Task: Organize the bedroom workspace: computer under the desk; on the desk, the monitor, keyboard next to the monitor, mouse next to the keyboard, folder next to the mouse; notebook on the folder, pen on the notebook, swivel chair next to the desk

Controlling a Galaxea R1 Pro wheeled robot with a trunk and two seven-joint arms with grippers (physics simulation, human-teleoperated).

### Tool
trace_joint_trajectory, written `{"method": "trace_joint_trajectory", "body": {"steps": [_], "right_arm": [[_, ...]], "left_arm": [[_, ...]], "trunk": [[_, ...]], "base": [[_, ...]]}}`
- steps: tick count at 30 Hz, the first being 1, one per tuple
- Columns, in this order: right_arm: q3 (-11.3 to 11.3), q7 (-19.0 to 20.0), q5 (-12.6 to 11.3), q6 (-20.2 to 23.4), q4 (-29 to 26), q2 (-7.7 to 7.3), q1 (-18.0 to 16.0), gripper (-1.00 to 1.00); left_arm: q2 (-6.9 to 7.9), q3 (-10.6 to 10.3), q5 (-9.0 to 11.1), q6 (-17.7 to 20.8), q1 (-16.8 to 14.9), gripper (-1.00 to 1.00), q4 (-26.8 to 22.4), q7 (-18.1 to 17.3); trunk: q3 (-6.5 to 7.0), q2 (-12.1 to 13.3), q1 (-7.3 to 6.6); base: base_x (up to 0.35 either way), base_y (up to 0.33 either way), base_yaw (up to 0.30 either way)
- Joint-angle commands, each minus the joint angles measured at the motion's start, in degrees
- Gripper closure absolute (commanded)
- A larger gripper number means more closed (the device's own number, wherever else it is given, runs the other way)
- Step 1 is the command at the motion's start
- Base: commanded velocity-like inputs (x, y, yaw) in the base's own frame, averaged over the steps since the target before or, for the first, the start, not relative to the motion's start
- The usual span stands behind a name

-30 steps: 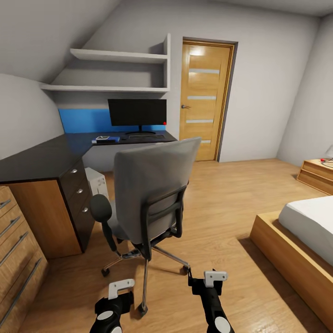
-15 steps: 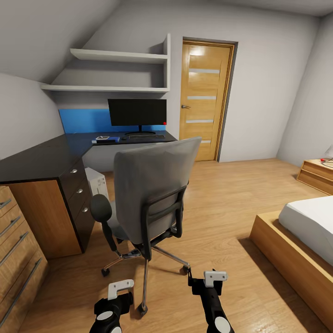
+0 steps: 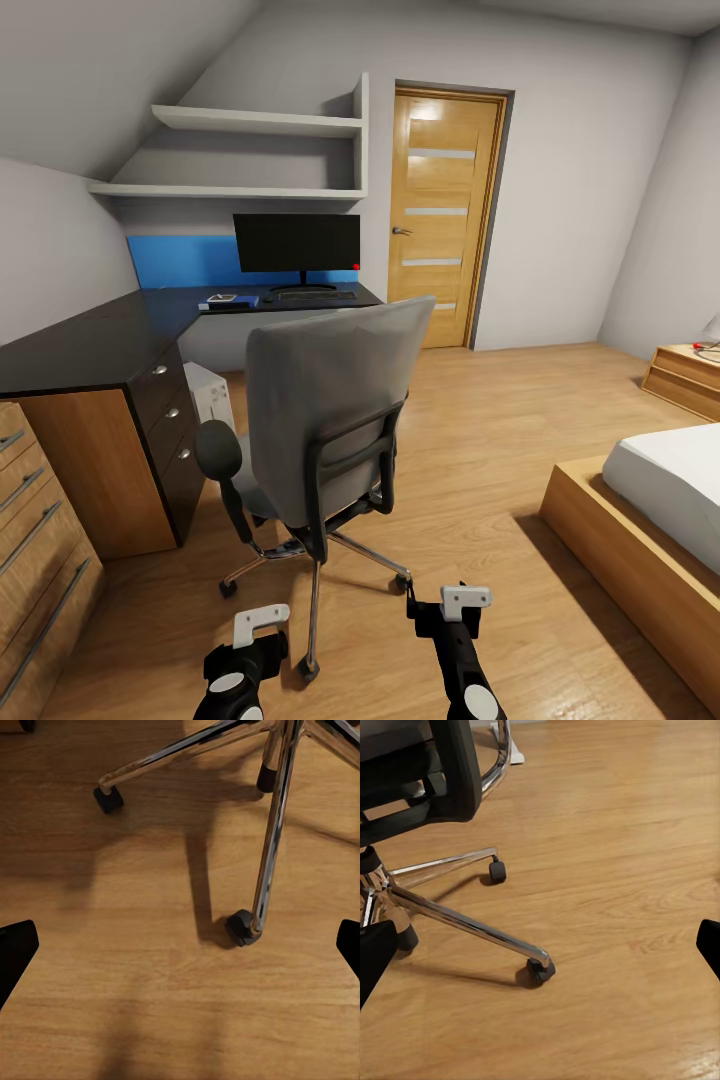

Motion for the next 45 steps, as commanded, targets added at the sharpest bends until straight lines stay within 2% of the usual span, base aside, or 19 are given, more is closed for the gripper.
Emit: {"method": "trace_joint_trajectory", "body": {"steps": [1, 22, 33, 45], "right_arm": [[0.3, -0.3, -0.6, -0.4, 0.0, -0.07, -0.1, -1.0], [0.3, -0.3, -0.5, -0.4, 0.0, -0.07, -0.1, -1.0], [0.4, -0.3, -0.5, -0.5, 0.0, -0.07, -0.1, -1.0], [0.5, -0.3, -0.5, -0.6, 0.0, -0.01, -0.1, -1.0]], "left_arm": [[0.06, -0.2, 0.3, 0.2, -0.1, -1.0, -0.1, 0.4], [0.14, -0.2, 0.3, 0.2, 0.0, -1.0, -0.1, 0.4], [0.06, -0.2, 0.3, 0.2, -0.1, -1.0, -0.1, 0.5], [-0.03, -0.3, 0.3, 0.2, -0.1, -1.0, -0.1, 0.5]], "trunk": [[-0.06, 0.0, -0.01], [-0.06, 0.0, -0.01], [-0.06, 0.0, -0.01], [-0.06, 0.0, -0.01]], "base": [[0.0, 0.0, 0.0], [-0.004, -0.005, 0.0], [-0.102, -0.213, 0.0], [-0.003, -0.104, 0.0]]}}
